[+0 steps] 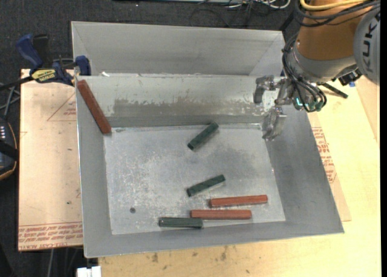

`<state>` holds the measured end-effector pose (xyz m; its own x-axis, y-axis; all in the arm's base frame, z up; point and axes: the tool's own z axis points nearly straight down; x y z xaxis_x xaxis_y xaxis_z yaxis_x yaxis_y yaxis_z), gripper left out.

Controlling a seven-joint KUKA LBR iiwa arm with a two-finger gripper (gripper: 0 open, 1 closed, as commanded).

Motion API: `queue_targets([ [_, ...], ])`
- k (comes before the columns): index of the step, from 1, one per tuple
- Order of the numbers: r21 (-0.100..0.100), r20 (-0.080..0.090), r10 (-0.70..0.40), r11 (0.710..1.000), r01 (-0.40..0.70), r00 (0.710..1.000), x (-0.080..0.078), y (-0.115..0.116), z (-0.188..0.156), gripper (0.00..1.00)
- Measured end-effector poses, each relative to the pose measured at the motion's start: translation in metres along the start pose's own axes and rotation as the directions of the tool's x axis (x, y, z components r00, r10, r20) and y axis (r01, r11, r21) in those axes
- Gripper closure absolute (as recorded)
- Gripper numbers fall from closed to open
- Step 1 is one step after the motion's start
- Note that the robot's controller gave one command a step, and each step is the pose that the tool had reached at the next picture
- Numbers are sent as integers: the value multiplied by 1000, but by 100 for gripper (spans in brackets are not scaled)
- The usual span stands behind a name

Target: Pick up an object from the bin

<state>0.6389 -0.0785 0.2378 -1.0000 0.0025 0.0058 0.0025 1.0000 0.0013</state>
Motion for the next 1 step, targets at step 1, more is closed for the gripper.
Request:
queue_targets([
  [1, 1, 8, -2, 1000, 1, 1000, -1, 0, -5, 0],
])
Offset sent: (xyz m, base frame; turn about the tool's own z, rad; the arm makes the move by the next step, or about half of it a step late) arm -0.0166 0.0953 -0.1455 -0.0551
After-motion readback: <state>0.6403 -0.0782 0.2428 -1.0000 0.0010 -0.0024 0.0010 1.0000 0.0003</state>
